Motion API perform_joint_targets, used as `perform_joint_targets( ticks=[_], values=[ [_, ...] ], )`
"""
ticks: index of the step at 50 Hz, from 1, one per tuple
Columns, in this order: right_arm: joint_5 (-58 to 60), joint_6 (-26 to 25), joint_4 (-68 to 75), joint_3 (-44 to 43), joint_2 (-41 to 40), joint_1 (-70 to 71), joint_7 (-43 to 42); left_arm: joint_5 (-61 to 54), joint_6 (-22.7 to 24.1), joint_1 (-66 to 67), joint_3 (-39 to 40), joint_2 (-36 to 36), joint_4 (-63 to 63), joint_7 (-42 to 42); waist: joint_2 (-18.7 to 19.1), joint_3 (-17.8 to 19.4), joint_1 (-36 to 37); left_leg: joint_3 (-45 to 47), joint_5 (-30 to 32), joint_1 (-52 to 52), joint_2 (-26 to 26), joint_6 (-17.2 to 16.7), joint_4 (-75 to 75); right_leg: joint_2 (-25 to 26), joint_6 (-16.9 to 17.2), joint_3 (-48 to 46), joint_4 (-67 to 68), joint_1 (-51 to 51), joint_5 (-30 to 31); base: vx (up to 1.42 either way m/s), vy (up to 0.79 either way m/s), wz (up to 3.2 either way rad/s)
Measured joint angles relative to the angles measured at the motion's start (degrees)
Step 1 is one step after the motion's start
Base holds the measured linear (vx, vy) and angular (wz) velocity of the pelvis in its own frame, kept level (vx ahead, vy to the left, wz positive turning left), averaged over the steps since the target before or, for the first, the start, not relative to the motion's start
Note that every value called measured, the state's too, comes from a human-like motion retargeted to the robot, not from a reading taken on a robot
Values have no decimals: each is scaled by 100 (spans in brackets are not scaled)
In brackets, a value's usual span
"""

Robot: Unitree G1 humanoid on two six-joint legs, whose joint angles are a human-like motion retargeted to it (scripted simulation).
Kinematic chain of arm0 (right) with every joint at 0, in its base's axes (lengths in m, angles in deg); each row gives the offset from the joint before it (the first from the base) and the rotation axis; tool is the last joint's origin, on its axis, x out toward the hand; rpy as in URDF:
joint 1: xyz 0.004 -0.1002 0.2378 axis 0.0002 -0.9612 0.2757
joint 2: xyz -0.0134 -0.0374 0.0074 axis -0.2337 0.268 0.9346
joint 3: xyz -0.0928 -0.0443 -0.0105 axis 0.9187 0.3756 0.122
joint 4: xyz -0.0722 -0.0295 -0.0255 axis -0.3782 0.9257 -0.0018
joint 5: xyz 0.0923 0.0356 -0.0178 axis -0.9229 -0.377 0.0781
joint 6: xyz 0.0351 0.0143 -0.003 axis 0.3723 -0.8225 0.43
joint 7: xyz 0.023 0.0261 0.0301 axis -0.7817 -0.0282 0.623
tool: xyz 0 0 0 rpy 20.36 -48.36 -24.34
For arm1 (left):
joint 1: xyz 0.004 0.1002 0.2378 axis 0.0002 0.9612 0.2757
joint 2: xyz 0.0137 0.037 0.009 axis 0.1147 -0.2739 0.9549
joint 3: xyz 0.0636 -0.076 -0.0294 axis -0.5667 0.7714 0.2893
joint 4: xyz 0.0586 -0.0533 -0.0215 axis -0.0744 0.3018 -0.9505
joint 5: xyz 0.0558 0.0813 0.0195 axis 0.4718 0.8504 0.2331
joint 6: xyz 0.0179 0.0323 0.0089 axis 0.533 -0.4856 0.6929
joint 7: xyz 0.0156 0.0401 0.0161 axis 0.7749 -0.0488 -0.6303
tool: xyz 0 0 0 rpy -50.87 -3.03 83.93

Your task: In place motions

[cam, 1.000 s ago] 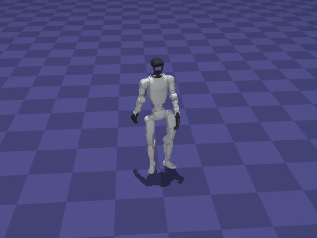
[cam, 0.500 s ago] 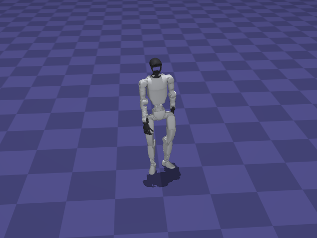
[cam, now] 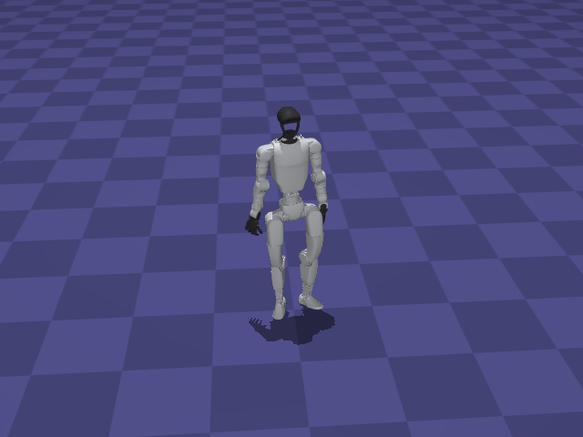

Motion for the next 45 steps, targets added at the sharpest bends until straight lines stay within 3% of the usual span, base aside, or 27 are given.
perform_joint_targets(
  ticks=[4,10,15,18,22,28,30,31,35,37,42,45],
  values=[
    [-765,-629,326,-806,355,-1001,478,-98,313,-990,-395,-376,-990,444,-31,63,70,-193,4,-91,-70,40,32,-78,44,-231,-28,97,-19,-1,5,50],
    [-1414,-395,326,-1752,543,-1956,-166,-220,742,-1630,-1041,-593,-2589,522,-34,123,91,-418,6,-154,-155,44,68,-152,45,-414,-40,190,-38,-2,2,25],
    [-1734,-676,326,-1584,586,-1849,-299,60,1058,-1352,-1193,-364,-3245,227,61,70,143,-342,-6,-112,-133,37,45,-112,11,-333,-31,165,-29,0,2,-14],
    [-1808,-708,326,-1310,474,-1337,-327,190,1093,-924,-1098,-339,-2954,92,125,37,203,-259,-10,-61,-101,39,16,-73,-4,-245,-15,126,-15,0,2,-28],
    [-1700,-176,280,-872,240,-287,-31,327,949,-197,-458,-441,-1768,296,168,-13,213,-104,-8,42,-79,36,-56,-38,-20,-108,18,47,4,-1,-2,-29],
    [-1770,459,-1150,57,-302,1099,486,75,52,902,1047,-80,882,232,232,23,59,197,-15,207,-29,-33,-137,24,-94,250,76,-130,40,-2,-4,-52],
    [-1883,641,-1694,373,-557,1503,528,-115,-369,1659,1277,38,981,355,260,51,-7,355,-14,262,17,-64,-165,79,-124,424,102,-210,54,1,-6,-78],
    [-1924,732,-1951,515,-672,1665,551,-118,-360,2011,1329,58,981,390,288,52,-29,441,-14,281,53,-80,-176,117,-134,518,116,-255,63,2,-6,-84],
    [-2010,1042,-2973,1015,-968,2100,674,319,181,3145,1538,31,917,361,371,59,-88,713,-11,325,161,-137,-196,236,-167,819,158,-410,98,-2,-2,-69],
    [-1886,1234,-3426,1180,-952,2130,719,461,175,3413,1638,8,949,213,379,45,-109,766,-9,316,188,-153,-191,266,-176,880,161,-448,100,-3,-3,-29],
    [-1187,1630,-3885,1437,-604,1813,281,-4,-423,3249,1579,58,981,18,268,-15,-174,669,8,235,167,-153,-155,208,-158,779,161,-451,62,1,-2,23],
    [-756,1574,-3630,1389,-318,1307,13,-274,-391,2461,1642,28,981,-340,193,-29,-153,555,20,179,131,-135,-126,144,-133,653,153,-405,25,-1,-1,46]
  ],
)
